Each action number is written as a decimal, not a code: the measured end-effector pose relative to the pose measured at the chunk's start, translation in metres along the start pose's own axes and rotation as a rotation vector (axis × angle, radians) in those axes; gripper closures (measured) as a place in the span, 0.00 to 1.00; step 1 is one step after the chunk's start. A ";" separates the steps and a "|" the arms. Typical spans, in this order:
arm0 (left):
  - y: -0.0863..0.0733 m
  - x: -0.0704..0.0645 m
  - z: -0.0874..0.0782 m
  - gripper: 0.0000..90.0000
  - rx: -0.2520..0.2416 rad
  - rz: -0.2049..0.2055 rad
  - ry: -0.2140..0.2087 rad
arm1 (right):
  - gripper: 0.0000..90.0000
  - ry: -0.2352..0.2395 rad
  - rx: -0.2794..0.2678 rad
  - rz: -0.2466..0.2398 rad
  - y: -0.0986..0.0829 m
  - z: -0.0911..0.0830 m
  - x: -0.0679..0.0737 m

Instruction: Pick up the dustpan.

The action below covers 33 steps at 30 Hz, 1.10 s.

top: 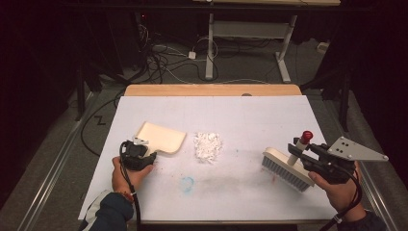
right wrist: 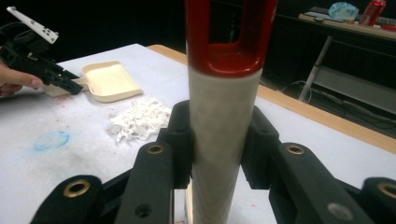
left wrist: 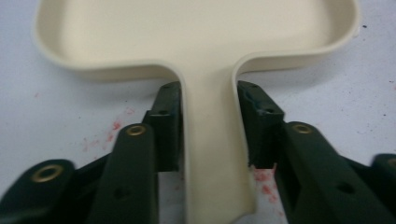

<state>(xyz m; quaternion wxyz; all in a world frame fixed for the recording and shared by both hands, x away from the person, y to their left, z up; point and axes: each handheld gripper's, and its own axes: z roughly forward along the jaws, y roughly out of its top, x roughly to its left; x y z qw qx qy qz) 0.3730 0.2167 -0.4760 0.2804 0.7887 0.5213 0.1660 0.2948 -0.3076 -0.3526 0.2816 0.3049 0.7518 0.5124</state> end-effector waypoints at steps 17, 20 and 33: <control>0.007 0.004 -0.040 0.71 0.077 0.126 -0.010 | 0.77 -0.008 0.005 -0.008 -0.001 0.001 -0.001; 0.004 0.000 -0.051 0.71 0.107 0.164 -0.006 | 0.77 -0.007 0.008 -0.010 -0.001 0.001 0.000; -0.015 -0.026 -0.067 0.71 0.186 0.295 -0.146 | 0.77 -0.035 0.007 -0.004 -0.003 0.006 -0.005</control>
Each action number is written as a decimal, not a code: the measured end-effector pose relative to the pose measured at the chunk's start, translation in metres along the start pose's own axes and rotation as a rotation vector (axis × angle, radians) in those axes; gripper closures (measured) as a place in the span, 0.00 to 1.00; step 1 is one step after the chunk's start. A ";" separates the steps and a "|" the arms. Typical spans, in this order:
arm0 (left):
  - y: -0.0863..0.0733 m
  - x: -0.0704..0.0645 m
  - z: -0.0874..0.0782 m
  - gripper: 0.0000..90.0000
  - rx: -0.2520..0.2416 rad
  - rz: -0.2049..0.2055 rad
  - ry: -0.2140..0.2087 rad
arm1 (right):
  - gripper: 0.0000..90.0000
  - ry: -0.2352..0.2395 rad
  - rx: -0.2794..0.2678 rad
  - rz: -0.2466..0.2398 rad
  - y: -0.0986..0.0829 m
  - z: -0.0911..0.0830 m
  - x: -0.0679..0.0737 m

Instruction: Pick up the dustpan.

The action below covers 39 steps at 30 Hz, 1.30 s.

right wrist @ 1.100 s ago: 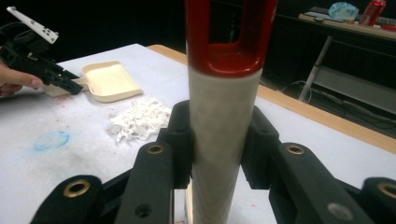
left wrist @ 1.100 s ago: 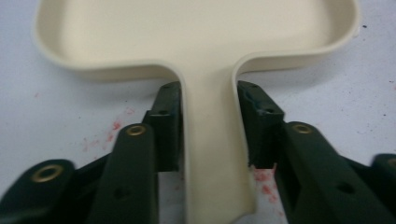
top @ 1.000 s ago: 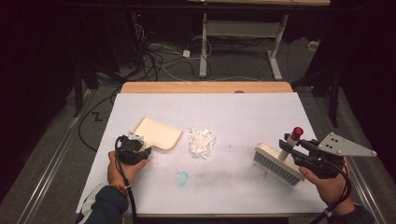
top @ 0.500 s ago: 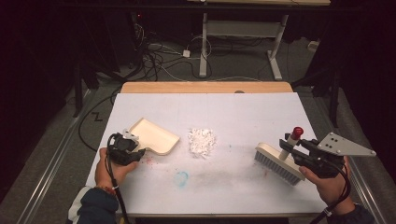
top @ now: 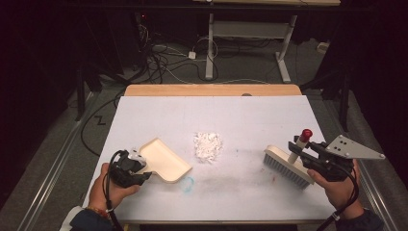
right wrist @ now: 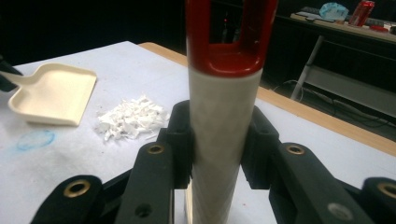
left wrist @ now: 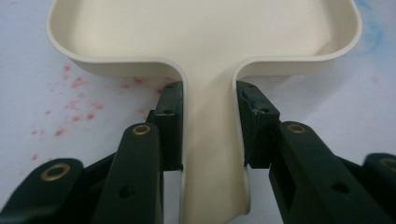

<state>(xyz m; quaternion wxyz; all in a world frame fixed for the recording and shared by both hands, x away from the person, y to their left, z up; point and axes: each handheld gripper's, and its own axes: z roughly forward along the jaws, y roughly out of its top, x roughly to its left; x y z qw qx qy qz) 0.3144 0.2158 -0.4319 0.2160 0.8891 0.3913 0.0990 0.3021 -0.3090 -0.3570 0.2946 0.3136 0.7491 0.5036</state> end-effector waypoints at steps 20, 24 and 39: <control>0.003 -0.019 0.006 0.71 0.031 0.074 -0.027 | 0.77 -0.038 -0.047 0.039 0.021 0.044 -0.028; 0.002 -0.021 0.008 0.71 0.028 0.078 -0.029 | 0.77 -0.040 -0.054 0.034 0.025 0.050 -0.029; 0.000 -0.023 0.015 0.71 0.032 0.086 -0.034 | 0.77 -0.043 -0.071 0.028 0.037 0.075 -0.030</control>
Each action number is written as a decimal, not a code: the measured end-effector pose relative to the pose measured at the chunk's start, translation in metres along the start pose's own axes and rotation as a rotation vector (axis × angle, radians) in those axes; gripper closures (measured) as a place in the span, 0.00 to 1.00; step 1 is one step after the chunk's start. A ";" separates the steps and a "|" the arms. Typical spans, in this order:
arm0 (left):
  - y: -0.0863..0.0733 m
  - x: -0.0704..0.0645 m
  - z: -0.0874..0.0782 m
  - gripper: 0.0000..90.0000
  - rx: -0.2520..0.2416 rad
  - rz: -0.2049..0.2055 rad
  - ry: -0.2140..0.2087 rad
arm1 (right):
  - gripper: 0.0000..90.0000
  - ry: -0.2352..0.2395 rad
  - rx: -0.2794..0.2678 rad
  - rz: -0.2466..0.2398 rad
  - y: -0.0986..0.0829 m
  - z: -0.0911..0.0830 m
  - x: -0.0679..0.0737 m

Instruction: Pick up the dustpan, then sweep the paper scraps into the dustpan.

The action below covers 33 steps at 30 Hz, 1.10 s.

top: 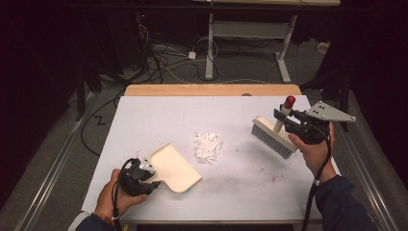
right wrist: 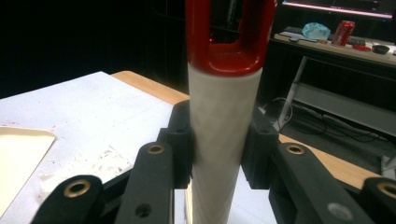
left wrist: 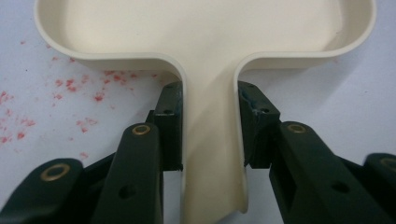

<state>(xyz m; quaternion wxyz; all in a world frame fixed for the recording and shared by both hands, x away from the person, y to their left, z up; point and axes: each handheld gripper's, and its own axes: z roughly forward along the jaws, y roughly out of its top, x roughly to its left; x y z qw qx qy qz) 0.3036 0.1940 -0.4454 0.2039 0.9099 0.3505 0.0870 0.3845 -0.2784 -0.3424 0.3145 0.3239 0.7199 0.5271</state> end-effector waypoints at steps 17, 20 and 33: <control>0.003 0.000 0.010 0.71 0.019 0.024 -0.026 | 0.77 0.017 0.020 -0.032 0.020 0.060 0.004; 0.005 0.001 0.012 0.71 0.034 0.028 -0.025 | 0.77 0.006 0.031 -0.035 0.024 0.077 0.005; 0.011 0.001 0.016 0.71 0.038 0.041 -0.031 | 0.77 -0.046 0.059 -0.107 0.015 0.135 0.033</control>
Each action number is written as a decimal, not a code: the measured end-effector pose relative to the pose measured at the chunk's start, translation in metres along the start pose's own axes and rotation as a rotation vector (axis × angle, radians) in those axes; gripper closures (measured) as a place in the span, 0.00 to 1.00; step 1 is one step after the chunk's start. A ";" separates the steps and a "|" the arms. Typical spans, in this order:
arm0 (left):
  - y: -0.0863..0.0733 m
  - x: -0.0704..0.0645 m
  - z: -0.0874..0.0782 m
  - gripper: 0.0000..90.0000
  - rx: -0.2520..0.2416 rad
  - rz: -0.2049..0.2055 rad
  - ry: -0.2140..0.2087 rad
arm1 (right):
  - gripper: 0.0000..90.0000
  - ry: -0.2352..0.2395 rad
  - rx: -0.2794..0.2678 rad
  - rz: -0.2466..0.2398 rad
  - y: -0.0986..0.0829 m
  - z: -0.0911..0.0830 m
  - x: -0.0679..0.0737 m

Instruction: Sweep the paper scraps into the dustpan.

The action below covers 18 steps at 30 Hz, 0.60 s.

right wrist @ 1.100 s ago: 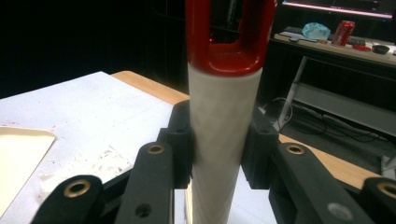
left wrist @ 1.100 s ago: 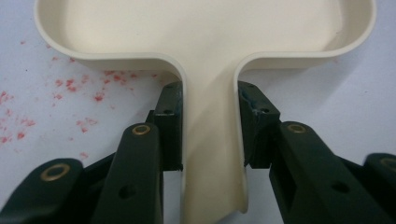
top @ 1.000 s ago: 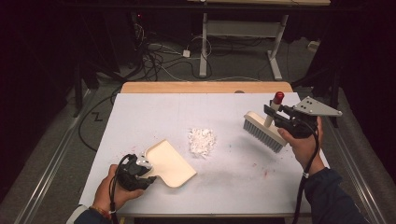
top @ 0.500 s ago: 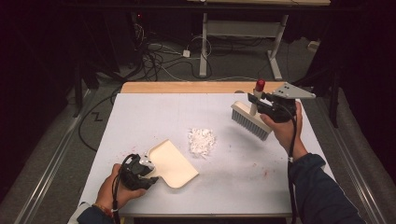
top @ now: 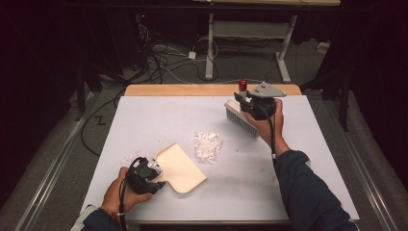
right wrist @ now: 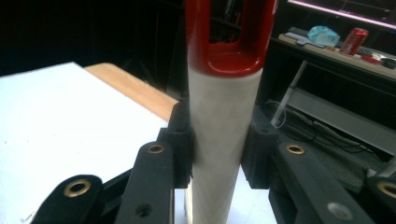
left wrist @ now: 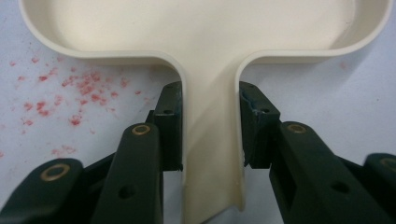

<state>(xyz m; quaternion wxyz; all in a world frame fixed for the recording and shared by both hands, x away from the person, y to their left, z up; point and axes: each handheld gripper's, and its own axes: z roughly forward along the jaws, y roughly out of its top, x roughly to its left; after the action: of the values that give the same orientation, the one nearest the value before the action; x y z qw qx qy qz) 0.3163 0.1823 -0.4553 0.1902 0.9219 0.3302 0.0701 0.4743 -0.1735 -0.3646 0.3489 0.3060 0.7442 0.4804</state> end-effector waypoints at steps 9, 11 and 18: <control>-0.001 0.001 0.000 0.71 -0.005 0.000 -0.002 | 0.77 0.070 0.011 -0.039 0.000 0.012 0.029; -0.001 0.001 0.000 0.70 -0.008 -0.006 -0.002 | 0.77 0.089 0.006 -0.048 -0.001 0.012 0.037; 0.002 0.002 0.001 0.70 -0.003 -0.017 -0.005 | 0.77 0.157 -0.032 -0.023 0.001 0.008 0.060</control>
<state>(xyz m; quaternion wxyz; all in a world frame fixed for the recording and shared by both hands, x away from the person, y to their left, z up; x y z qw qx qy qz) 0.3186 0.1819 -0.4553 0.1929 0.9188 0.3377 0.0668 0.4466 -0.1221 -0.3793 0.3000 0.2533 0.7649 0.5106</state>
